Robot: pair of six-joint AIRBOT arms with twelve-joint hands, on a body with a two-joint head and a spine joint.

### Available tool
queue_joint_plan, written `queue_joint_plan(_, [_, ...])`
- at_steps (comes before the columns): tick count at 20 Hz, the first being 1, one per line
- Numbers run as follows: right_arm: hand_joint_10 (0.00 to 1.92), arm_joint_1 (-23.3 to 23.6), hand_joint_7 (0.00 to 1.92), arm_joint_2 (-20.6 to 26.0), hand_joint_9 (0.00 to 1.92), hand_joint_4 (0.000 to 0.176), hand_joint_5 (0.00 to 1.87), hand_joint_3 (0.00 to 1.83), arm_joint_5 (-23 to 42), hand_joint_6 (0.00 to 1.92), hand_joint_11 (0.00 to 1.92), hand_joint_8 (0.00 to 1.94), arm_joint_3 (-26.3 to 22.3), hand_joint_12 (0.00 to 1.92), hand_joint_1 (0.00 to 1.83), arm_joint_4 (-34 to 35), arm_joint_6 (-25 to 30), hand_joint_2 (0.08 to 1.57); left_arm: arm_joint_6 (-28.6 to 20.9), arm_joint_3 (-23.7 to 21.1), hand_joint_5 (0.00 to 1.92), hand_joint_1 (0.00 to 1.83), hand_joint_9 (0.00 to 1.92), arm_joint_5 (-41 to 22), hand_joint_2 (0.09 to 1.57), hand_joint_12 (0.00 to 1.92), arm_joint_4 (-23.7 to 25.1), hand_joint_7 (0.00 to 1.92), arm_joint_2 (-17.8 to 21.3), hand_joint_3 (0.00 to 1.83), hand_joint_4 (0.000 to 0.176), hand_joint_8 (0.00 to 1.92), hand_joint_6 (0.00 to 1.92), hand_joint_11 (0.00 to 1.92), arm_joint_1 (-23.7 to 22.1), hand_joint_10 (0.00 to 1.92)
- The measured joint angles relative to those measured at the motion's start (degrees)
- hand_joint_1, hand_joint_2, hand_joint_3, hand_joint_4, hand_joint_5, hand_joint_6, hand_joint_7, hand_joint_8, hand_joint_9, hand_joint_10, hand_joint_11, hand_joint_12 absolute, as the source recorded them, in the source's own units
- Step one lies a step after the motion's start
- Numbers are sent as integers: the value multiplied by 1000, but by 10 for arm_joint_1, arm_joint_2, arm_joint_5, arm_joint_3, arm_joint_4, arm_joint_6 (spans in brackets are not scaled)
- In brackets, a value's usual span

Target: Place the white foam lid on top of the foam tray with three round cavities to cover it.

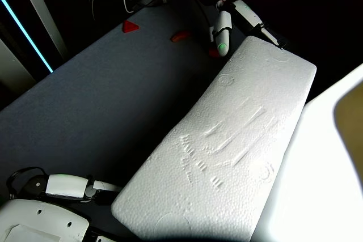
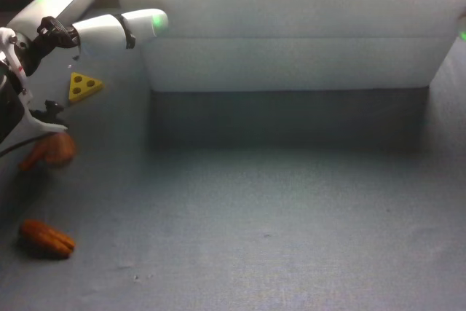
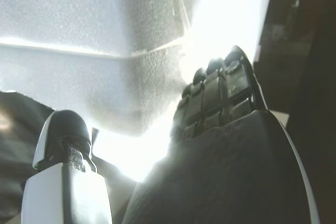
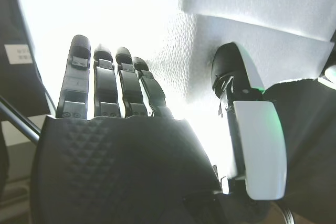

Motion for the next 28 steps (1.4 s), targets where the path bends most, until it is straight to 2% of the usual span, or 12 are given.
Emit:
queue_joint_plan(3, [0,0,0,3,0,0,0,6,-2,0,17,0,0,10,375,0,-3,1265,3,0,0,444,0,9,1095,202,-1,0,0,0,0,0,0,0,7,0])
queue_joint_plan(4, [0,-1,0,5,0,0,0,5,-4,0,17,0,-1,12,408,2,-7,1268,3,0,3,428,0,9,1083,252,-2,0,0,0,0,0,0,0,11,0])
queue_joint_plan(5, [0,-1,0,7,0,0,0,1,-7,0,17,0,-4,15,442,3,-8,1262,5,0,2,419,0,13,1069,264,-2,0,0,0,8,0,0,0,13,0])
queue_joint_plan(9, [0,-5,0,9,0,0,0,0,-12,0,1,0,-5,15,433,7,-10,1261,5,-1,6,454,0,18,1066,303,-7,0,0,0,0,0,1,0,14,0])
queue_joint_plan(11, [0,-5,0,13,0,0,0,0,-12,0,0,0,-7,3,476,7,-11,1257,5,-3,4,454,0,15,1070,113,-7,0,0,1,0,0,0,0,15,0])
queue_joint_plan(13, [0,-5,0,19,0,0,0,0,-6,0,0,0,-11,0,467,7,-12,1261,5,-7,12,441,0,10,1072,11,-7,0,3,1,0,0,0,0,19,0])
queue_joint_plan(19, [0,-5,0,31,0,0,0,0,7,0,0,0,-23,0,484,9,-13,1254,13,-21,19,546,0,-11,1075,0,-11,0,18,2,0,0,5,0,22,0])
queue_joint_plan(25, [0,-13,0,37,0,0,0,0,26,0,0,0,-31,0,478,8,-14,1246,17,-33,24,512,0,-33,1050,0,-20,0,26,0,0,0,5,0,28,0])
queue_joint_plan(26, [0,-13,0,37,0,0,0,0,26,0,0,0,-33,0,450,7,-14,1238,17,-36,34,492,0,-37,1024,6,-20,0,28,0,1,0,8,14,29,0])
queue_joint_plan(27, [0,-13,0,37,0,0,0,0,26,0,2,0,-35,1,456,3,-14,1230,17,-40,31,492,0,-42,1025,7,-19,0,31,0,13,0,6,14,30,0])
queue_joint_plan(28, [0,-13,0,37,0,0,0,0,26,0,16,0,-36,8,449,2,-14,1222,17,-40,39,515,0,-46,1027,5,-16,0,33,0,4,0,9,7,29,0])
